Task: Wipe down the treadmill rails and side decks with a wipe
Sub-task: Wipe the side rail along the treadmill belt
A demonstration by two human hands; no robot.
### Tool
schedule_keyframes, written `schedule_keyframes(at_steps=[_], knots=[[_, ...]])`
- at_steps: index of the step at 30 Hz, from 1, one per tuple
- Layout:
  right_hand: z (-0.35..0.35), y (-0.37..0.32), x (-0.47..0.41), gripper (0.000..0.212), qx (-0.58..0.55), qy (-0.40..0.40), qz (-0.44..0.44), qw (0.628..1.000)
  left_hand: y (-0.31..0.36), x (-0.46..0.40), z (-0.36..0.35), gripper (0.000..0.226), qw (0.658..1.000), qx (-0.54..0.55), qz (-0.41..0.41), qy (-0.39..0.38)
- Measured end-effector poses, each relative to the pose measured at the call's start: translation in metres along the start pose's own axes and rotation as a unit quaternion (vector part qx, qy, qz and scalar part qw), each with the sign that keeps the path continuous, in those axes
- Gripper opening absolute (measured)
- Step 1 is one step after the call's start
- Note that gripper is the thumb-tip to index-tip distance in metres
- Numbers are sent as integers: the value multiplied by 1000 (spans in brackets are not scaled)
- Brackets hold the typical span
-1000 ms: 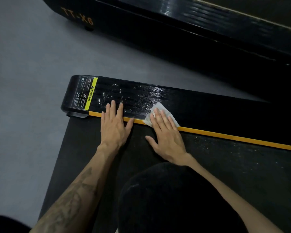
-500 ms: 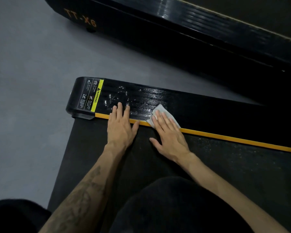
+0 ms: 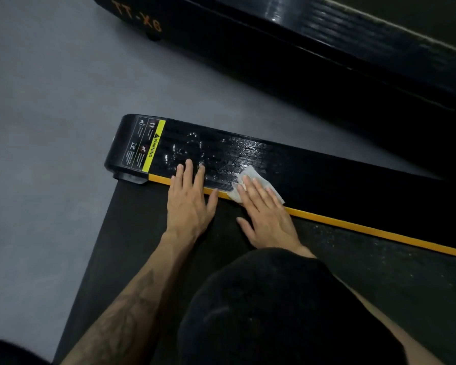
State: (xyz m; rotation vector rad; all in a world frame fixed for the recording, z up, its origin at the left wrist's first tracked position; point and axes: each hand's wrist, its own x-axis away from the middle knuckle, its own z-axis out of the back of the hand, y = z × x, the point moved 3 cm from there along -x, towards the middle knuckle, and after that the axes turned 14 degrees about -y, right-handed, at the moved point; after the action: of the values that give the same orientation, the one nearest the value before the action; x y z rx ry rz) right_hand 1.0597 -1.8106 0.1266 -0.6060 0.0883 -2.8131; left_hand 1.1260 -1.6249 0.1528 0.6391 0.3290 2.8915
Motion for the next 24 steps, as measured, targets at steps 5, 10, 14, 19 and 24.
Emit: schedule_keyframes(at_steps=[5, 10, 14, 19, 24], knots=[[7, 9, -17, 76, 0, 4, -52, 999, 4, -2, 0, 68, 1000, 16, 9, 14], [4, -14, -26, 81, -8, -17, -61, 998, 5, -2, 0, 67, 999, 28, 12, 11], [-1, 9, -2, 75, 9, -1, 17, 1000, 2, -1, 2, 66, 999, 31, 1, 8], [7, 19, -11, 75, -10, -5, -51, 999, 1, -1, 3, 67, 1000, 25, 5, 6], [18, -10, -39, 81, -41, -35, -75, 996, -1, 0, 4, 69, 1000, 29, -2, -5]])
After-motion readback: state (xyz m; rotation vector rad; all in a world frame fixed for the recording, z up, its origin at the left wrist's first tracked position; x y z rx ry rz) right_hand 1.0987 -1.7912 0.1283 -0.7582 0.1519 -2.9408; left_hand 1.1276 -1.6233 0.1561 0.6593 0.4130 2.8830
